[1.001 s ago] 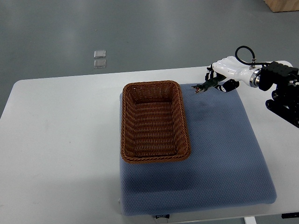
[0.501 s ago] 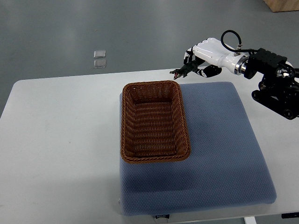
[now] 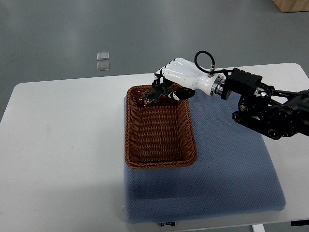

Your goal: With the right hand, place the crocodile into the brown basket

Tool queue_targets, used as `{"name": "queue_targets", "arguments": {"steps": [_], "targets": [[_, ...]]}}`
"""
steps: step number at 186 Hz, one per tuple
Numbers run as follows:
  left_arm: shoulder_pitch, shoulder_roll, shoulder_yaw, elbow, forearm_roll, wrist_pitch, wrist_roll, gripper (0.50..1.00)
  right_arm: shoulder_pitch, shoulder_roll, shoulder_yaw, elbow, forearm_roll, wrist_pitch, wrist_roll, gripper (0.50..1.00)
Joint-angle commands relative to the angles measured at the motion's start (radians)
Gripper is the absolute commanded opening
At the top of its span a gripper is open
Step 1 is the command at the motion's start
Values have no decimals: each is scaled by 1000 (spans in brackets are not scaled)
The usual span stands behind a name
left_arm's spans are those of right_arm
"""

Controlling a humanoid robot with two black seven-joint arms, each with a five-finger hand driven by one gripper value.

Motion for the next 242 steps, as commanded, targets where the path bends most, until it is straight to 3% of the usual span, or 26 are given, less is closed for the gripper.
{"name": "queue_targets", "arguments": {"steps": [1,34,63,86,133,172,242], "targets": [[0,0,0,0,-1,0,0,1000,-21,1,-1,-1,-1,4,2,578],[0,0,0,0,1,0,0,1000,-61,1,-3,-1,-1,19,25,658],[0,0,0,0,1,0,0,1000,-78,1,-1,-1,-1,16,28,821],[0,0,0,0,-1,0,0,1000,-81,-1,0,-1,-1,13,28,887],[0,0,0,0,-1,0,0,1000,-93,-22,23,-1,2,4,28,899],[0,0,0,0,-1,0,0,1000,-149,-34,197,-2,53,19,24,909],[0,0,0,0,1,0,0,1000,-218,-28,514,-51,315,234,-2,911]]}}
